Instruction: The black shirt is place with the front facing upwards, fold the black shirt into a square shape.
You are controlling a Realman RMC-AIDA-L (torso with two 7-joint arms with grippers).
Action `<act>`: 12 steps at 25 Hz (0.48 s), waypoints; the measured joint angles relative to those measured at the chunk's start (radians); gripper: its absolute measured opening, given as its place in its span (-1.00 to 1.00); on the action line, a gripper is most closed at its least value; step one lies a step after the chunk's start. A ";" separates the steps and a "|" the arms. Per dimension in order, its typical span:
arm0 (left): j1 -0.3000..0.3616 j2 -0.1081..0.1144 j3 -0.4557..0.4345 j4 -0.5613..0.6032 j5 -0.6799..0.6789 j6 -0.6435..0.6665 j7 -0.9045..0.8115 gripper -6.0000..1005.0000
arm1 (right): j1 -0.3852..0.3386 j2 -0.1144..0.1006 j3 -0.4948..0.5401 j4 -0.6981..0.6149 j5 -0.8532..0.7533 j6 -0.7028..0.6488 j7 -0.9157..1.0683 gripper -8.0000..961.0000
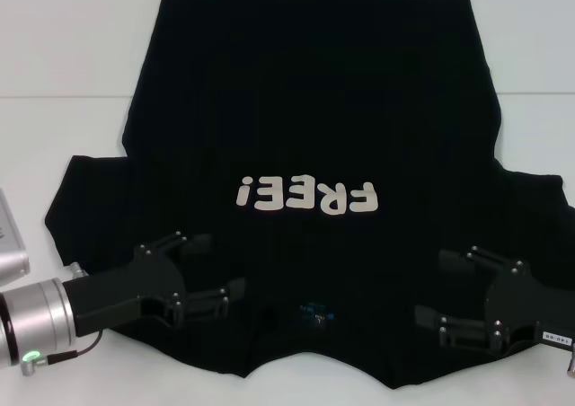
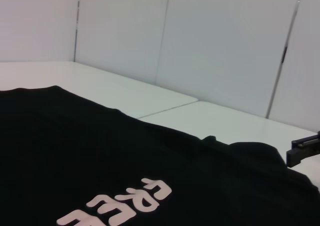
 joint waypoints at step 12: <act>0.002 -0.003 -0.009 -0.005 -0.009 -0.020 -0.002 0.81 | 0.001 0.000 0.000 0.004 0.004 0.013 -0.003 0.92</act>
